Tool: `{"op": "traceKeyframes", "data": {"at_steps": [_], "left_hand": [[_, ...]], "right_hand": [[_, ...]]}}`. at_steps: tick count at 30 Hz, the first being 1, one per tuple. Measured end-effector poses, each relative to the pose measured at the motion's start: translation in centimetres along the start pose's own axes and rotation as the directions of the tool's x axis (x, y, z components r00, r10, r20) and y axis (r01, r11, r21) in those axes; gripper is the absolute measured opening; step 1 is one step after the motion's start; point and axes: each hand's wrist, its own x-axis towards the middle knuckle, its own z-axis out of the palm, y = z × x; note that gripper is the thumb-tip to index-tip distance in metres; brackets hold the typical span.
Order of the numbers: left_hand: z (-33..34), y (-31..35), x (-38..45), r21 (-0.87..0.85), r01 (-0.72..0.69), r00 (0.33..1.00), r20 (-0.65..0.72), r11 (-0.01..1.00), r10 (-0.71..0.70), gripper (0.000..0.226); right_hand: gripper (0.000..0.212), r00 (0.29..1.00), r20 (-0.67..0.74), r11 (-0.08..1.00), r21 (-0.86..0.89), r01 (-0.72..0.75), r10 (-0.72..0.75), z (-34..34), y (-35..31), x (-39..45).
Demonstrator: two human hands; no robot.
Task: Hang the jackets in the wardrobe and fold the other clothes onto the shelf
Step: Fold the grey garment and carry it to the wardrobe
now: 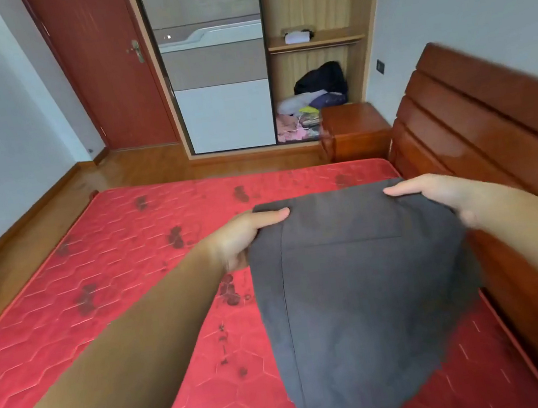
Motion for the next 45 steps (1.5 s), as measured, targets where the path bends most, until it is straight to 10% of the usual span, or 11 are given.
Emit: {"op": "traceKeyframes", "data": {"at_steps": [5,9,11,15,18,22,26,36,41,45], "left_hand": [[-3.2,-2.5,6.1,-0.114,0.05,0.998,-0.024,0.992,-0.053,0.012],[-6.3,-2.5,9.1,-0.112,0.069,0.975,0.22,0.991,-0.043,0.027],[-7.8,-2.4,9.9,-0.083,0.075,0.955,0.293,0.994,-0.048,0.034],[-9.1,-2.4,11.3,0.063,0.145,0.932,0.328,0.987,-0.158,0.036],[-9.1,-2.6,12.2,0.094,0.108,0.969,0.214,0.99,-0.126,0.024],[-8.8,-0.8,12.0,-0.195,0.074,0.985,0.166,0.978,-0.041,0.027],[-7.8,1.3,11.2,0.01,-0.001,0.979,0.204,1.0,-0.001,0.033],[-5.6,5.6,10.6,0.046,0.003,0.973,-0.23,0.999,0.008,0.012],[-5.1,6.3,10.3,0.118,0.127,0.943,-0.323,0.985,-0.083,0.039],[-4.1,7.4,10.1,-0.001,-0.063,0.97,-0.237,0.998,0.061,0.075]], "right_hand": [[0.049,0.998,0.064,0.982,0.191,-0.001,-0.012,2.8,3.2,6.1],[0.05,0.977,0.206,0.995,0.06,-0.074,0.06,4.7,3.7,9.1],[0.023,0.991,0.118,0.969,0.246,0.033,-0.064,4.9,2.6,10.3],[0.045,0.973,0.125,0.873,0.474,0.115,-0.196,4.3,1.3,11.1],[0.073,0.976,0.218,0.99,0.137,-0.035,0.004,3.7,1.7,10.9],[0.036,0.989,0.048,0.887,0.45,0.104,-0.141,2.6,-0.1,10.6],[0.03,0.993,0.079,0.976,0.21,0.065,-0.083,1.8,-1.4,10.5],[0.039,0.986,-0.131,0.973,0.19,0.132,-0.108,0.4,-4.1,10.9],[0.047,0.899,-0.406,0.967,0.111,0.227,-0.164,0.6,-4.6,11.5],[0.064,0.86,-0.436,0.929,0.123,0.35,-0.266,0.0,-5.3,11.2]]}}
